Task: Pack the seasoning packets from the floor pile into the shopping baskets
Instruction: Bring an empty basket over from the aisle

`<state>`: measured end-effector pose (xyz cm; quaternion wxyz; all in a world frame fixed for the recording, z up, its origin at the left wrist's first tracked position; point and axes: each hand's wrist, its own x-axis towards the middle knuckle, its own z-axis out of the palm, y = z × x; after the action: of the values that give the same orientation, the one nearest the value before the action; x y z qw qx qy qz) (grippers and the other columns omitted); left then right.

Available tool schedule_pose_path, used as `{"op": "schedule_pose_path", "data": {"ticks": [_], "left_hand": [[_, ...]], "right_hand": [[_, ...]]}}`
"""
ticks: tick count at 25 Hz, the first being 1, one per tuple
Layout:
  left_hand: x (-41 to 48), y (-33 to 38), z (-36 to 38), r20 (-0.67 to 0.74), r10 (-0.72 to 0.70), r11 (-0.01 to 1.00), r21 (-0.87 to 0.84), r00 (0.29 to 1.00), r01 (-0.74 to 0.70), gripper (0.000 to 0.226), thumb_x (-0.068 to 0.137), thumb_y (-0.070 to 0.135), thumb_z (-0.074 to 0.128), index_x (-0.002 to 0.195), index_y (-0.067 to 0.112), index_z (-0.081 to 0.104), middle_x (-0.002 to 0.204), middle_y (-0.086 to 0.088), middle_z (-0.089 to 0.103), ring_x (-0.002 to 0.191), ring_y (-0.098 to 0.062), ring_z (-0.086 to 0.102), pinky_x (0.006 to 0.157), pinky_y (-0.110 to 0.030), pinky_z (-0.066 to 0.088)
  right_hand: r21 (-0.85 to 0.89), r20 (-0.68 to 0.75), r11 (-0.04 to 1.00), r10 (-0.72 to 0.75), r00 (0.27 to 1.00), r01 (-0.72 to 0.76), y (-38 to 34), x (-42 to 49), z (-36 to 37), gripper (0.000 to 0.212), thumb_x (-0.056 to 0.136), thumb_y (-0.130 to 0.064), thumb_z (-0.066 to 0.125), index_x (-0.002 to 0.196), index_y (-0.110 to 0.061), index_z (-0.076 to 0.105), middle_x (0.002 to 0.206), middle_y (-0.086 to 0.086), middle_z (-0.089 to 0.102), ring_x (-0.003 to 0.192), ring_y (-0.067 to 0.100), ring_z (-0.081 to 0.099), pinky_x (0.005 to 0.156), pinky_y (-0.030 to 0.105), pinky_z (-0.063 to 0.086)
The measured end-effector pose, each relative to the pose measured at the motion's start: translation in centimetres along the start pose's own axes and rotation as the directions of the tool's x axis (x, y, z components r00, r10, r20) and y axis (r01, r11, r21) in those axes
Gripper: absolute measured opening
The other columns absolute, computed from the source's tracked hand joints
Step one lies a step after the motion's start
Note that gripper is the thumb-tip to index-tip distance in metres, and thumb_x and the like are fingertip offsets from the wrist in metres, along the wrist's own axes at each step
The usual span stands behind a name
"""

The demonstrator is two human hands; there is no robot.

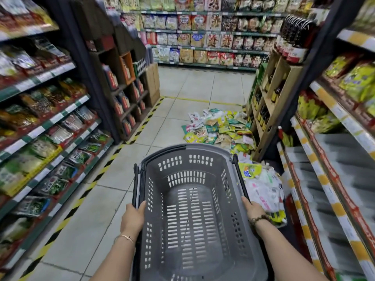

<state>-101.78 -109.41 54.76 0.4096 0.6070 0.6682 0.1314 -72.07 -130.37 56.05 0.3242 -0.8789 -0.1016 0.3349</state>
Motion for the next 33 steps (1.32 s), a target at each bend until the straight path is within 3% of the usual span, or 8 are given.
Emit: {"op": "schedule_pose_path", "data": {"ticks": [2,7,11,14,22,26,30,33], "left_hand": [[3.0,2.2,0.5,0.001,-0.002,1.000,0.026,1.000,0.002,0.051,0.095,0.044,0.048,0.117,-0.002,0.042,0.115,-0.026,0.059,0.098,-0.038,0.057,0.075,-0.038,0.043],[11.7,10.2,1.9,-0.020,0.029,0.998,0.063,0.999,-0.028,0.053,0.096,0.040,0.048,0.122,-0.004,0.038,0.122,-0.029,0.056,0.110,-0.043,0.054,0.086,-0.043,0.044],[18.0,16.6,2.1,-0.031,0.055,0.994,0.092,0.998,-0.052,0.048,0.096,0.043,0.046,0.112,-0.002,0.038,0.112,-0.028,0.058,0.098,-0.039,0.057,0.079,-0.042,0.045],[22.1,20.7,2.4,-0.018,0.084,0.989,0.124,0.996,-0.081,0.045,0.096,0.042,0.045,0.108,-0.001,0.037,0.109,-0.027,0.059,0.086,-0.034,0.054,0.070,-0.037,0.040],[37.0,30.8,5.3,0.102,0.152,0.980,0.111,0.983,-0.164,0.041,0.097,0.039,0.045,0.109,0.000,0.037,0.120,-0.026,0.056,0.106,-0.040,0.055,0.079,-0.038,0.041],[45.9,38.2,6.0,0.226,0.196,0.958,0.165,0.954,-0.236,0.033,0.101,0.026,0.034,0.124,0.003,0.039,0.134,-0.022,0.051,0.116,-0.041,0.052,0.091,-0.043,0.042],[51.2,44.2,7.6,0.286,0.285,0.930,0.147,0.915,-0.336,0.035,0.097,0.036,0.047,0.102,0.003,0.034,0.117,-0.025,0.056,0.101,-0.035,0.055,0.081,-0.038,0.043],[54.2,47.7,10.5,0.339,0.303,0.920,0.141,0.891,-0.366,0.035,0.097,0.036,0.048,0.103,0.004,0.035,0.116,-0.025,0.056,0.096,-0.033,0.054,0.077,-0.035,0.040]], "right_hand": [[0.006,0.006,1.000,-0.001,1.000,0.001,-1.8,2.9,0.4,0.049,0.096,-0.047,0.039,0.091,-0.003,0.060,0.112,0.021,0.062,0.102,0.032,0.057,0.082,0.032,0.041],[0.036,0.002,0.999,0.001,1.000,-0.001,-8.9,11.7,0.7,0.060,0.095,-0.048,0.040,0.123,0.003,0.054,0.130,0.022,0.053,0.118,0.034,0.050,0.093,0.033,0.037],[0.034,0.036,0.999,-0.019,0.999,0.018,-15.3,18.1,0.2,0.057,0.095,-0.050,0.038,0.105,0.000,0.063,0.117,0.022,0.060,0.106,0.033,0.056,0.078,0.032,0.039],[0.016,0.021,1.000,0.006,1.000,-0.006,-18.9,22.1,0.2,0.061,0.096,-0.050,0.035,0.112,0.004,0.061,0.119,0.023,0.059,0.108,0.034,0.055,0.080,0.033,0.038],[0.072,-0.071,0.994,0.092,0.993,-0.087,-28.4,33.0,1.2,0.068,0.095,-0.055,0.030,0.119,0.003,0.058,0.125,0.025,0.055,0.112,0.036,0.053,0.094,0.038,0.042],[0.167,-0.155,0.979,0.142,0.978,-0.116,-33.4,37.9,2.7,0.063,0.097,-0.049,0.032,0.114,0.006,0.059,0.121,0.027,0.056,0.109,0.038,0.053,0.092,0.039,0.042],[0.201,-0.242,0.964,0.219,0.945,-0.172,-36.1,41.4,2.6,0.062,0.097,-0.049,0.029,0.121,0.002,0.057,0.127,0.024,0.054,0.114,0.035,0.052,0.088,0.034,0.039],[0.233,-0.297,0.955,0.248,0.922,-0.182,-37.3,44.4,1.6,0.056,0.099,-0.044,0.032,0.120,0.000,0.058,0.128,0.022,0.054,0.114,0.034,0.052,0.083,0.033,0.038]]}}
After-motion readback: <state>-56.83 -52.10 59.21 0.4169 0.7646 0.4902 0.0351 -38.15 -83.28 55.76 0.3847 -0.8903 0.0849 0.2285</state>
